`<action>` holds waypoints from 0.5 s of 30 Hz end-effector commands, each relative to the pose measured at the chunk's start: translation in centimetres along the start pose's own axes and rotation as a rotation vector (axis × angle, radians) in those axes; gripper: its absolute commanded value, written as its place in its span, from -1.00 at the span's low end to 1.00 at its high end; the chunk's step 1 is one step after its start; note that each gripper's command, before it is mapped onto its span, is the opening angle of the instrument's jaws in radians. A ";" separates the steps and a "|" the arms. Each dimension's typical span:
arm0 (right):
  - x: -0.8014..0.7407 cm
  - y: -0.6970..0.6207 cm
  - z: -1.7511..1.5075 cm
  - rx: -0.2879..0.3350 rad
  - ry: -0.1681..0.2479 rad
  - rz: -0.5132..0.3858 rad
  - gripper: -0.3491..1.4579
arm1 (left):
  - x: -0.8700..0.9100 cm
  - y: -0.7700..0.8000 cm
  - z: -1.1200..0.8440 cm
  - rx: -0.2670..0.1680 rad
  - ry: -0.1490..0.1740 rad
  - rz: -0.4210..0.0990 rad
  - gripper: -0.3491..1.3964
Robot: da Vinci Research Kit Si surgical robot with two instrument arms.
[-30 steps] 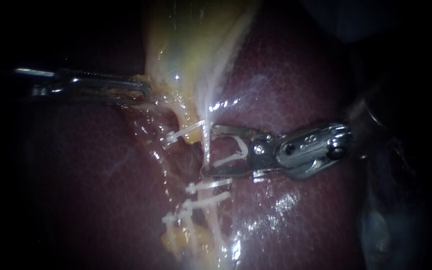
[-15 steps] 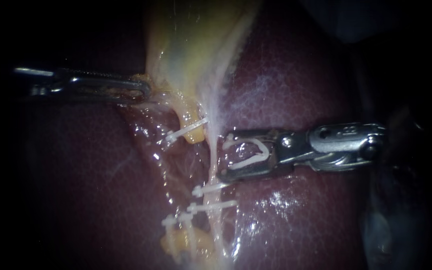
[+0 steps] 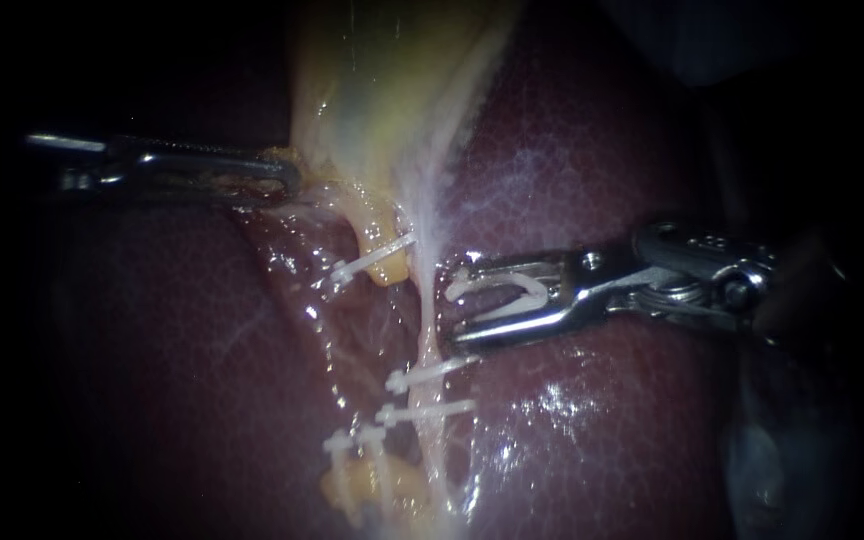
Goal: Clipping third clip right tube
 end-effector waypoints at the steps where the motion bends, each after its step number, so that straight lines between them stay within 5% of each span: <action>1: -0.02 0.06 0.00 0.014 0.003 0.010 -0.07 | 0.00 0.00 0.00 0.000 0.000 0.000 -1.00; 9: -0.29 0.48 0.12 0.051 -0.011 0.058 -0.07 | 0.00 0.00 0.00 0.000 0.000 0.000 -1.00; 15: -0.44 0.60 0.26 0.049 -0.016 0.057 -0.06 | 0.00 0.00 0.00 0.000 0.000 0.000 -1.00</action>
